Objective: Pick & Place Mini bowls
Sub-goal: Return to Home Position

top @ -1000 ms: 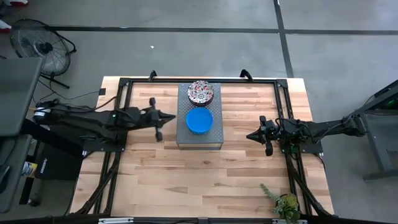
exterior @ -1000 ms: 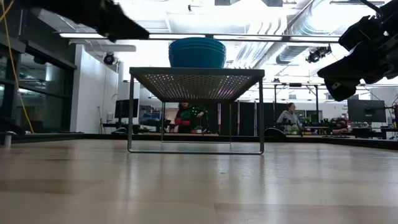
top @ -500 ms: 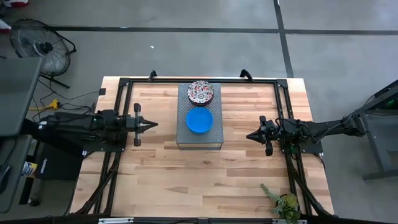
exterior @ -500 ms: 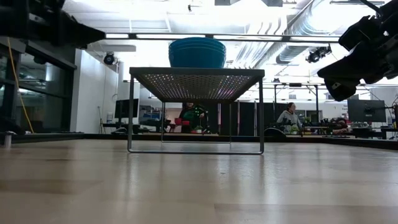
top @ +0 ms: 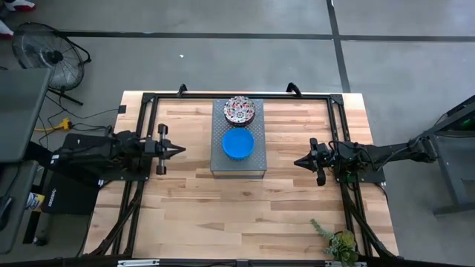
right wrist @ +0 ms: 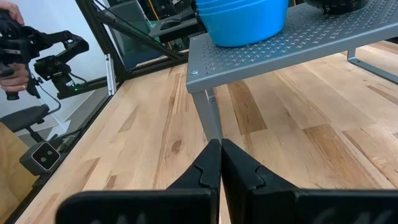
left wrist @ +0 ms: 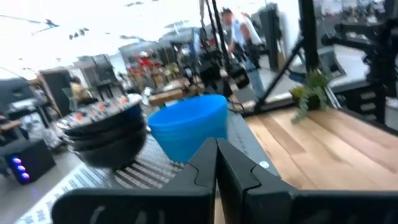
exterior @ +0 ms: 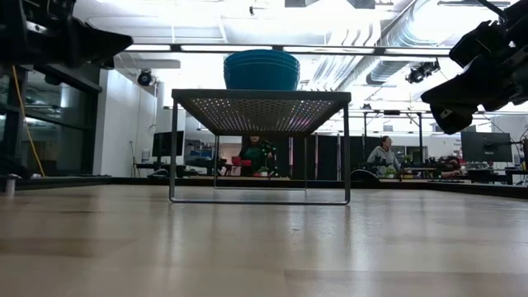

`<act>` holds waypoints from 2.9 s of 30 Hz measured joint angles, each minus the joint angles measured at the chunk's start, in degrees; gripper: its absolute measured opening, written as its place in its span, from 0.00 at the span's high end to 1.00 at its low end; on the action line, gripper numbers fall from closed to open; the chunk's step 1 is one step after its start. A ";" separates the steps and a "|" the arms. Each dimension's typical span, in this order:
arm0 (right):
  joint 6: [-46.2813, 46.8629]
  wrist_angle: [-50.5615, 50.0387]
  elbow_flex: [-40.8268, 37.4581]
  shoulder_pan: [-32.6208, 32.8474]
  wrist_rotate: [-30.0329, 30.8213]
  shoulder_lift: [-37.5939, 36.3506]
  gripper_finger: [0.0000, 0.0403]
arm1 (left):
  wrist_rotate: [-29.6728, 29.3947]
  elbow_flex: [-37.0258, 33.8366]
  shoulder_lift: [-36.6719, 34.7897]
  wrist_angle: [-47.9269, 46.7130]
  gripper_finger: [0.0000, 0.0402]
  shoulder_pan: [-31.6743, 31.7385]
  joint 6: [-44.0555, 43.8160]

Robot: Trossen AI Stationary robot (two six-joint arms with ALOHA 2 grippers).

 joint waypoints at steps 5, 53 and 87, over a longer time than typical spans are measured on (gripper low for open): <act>0.00 -0.02 -0.01 -0.02 0.02 0.00 1.00 | -2.07 -2.71 -0.96 5.70 1.00 0.00 0.51; 0.00 -0.02 -0.01 0.00 0.00 0.00 1.00 | -2.87 -5.69 -2.35 -3.55 1.00 -0.02 10.51; 0.00 -0.02 0.00 -0.01 0.00 0.00 1.00 | -2.94 -5.69 -1.97 -3.55 1.00 -0.02 10.50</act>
